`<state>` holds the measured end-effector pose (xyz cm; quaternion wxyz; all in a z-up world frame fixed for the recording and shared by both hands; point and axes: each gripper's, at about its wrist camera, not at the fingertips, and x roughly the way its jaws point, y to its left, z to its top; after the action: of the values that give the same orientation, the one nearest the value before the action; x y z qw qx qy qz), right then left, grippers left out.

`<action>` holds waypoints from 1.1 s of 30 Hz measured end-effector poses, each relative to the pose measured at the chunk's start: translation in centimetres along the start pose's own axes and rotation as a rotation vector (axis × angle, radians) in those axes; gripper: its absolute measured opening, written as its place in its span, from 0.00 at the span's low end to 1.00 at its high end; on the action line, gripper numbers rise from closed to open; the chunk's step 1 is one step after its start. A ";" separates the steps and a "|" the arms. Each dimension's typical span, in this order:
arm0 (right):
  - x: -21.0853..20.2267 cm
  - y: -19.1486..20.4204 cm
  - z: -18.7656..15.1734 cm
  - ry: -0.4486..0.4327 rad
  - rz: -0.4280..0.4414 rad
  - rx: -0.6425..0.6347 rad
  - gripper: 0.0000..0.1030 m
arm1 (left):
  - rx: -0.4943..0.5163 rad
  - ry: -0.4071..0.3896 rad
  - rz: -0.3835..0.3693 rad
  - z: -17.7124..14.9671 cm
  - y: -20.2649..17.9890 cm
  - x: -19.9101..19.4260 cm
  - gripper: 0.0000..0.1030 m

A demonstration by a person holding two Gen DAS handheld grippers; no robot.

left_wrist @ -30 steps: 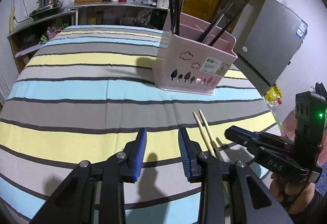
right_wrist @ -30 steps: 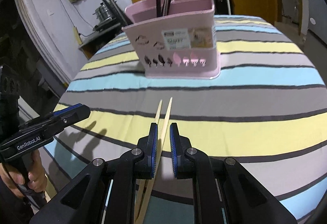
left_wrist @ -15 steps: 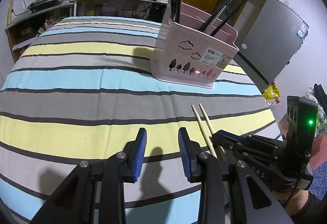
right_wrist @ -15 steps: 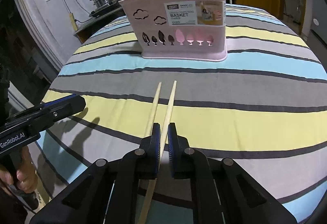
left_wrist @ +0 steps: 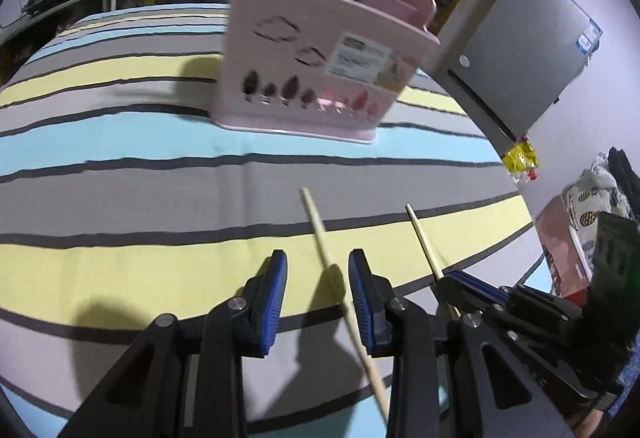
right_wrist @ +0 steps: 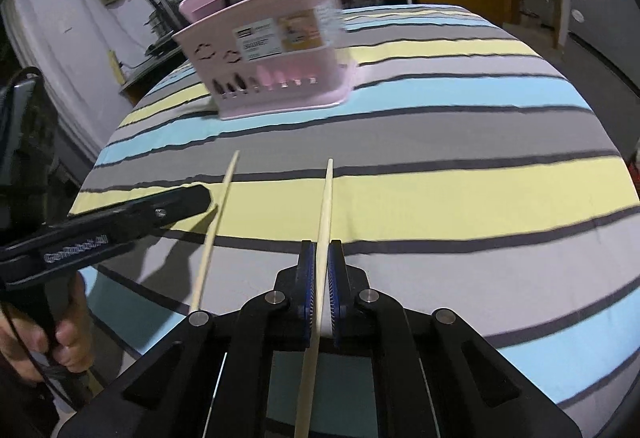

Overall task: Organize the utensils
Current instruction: 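Grasp a wooden chopstick with the left gripper while the right gripper grasps the other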

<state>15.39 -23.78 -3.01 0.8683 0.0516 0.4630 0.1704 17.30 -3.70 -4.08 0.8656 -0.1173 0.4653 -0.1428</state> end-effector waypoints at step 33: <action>3.5 1.2 4.4 0.068 -0.033 -0.077 0.10 | 0.159 0.081 0.147 2.1 2.3 0.4 0.18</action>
<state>20.55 -21.12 -2.97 0.8561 0.0046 0.4860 0.1754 19.61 -1.55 -4.00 0.8609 -0.0081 0.4943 -0.1199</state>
